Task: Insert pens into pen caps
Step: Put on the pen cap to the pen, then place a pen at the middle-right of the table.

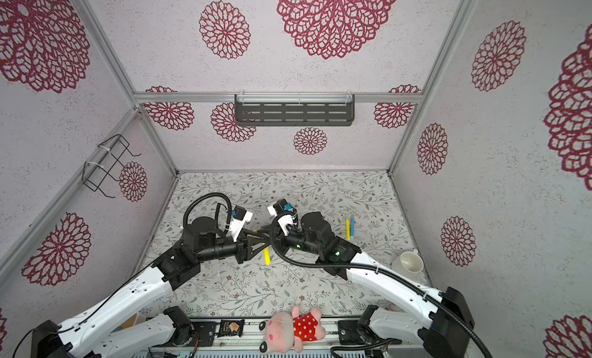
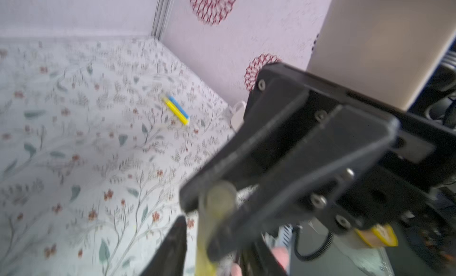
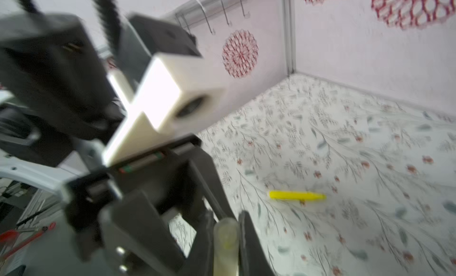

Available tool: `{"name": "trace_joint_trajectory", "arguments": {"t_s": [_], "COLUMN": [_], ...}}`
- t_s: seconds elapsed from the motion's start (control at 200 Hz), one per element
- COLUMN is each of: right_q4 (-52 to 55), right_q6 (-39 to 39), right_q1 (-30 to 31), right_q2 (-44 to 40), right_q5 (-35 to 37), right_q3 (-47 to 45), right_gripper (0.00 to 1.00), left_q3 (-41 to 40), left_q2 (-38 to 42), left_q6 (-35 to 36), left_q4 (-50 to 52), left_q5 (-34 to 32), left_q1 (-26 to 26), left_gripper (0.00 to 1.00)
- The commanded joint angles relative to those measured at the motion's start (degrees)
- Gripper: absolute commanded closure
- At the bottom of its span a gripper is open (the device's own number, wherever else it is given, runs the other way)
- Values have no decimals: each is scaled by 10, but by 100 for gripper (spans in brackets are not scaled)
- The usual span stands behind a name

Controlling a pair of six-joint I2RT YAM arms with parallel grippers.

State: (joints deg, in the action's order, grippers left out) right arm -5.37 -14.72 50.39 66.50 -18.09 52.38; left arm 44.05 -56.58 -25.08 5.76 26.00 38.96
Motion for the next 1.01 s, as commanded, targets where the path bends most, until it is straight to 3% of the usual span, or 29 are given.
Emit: {"name": "trace_joint_trajectory", "arguments": {"t_s": [0.0,0.175,0.43,0.74,1.001], "right_q4": [143,139,241,344,371], "right_q6": [26,11,64,103,125], "right_q1": [-5,-62,-143,-271,-346], "right_q2": [12,-1,19,122,208], "right_q5": [-61,-43,87,211,265], "right_q3": [-13,-9,60,181,222], "right_gripper": [100,100,100,100,100], "left_q3": [31,35,23,24,9], "left_q2": [14,16,35,27,49], "left_q6": [-9,-2,9,7,0], "left_q4": [-138,-109,-81,-37,16], "left_q5": [-32,-20,-44,-116,-214], "left_q1": [-9,-9,-9,-9,-9], "left_gripper": [48,46,45,46,46]}}
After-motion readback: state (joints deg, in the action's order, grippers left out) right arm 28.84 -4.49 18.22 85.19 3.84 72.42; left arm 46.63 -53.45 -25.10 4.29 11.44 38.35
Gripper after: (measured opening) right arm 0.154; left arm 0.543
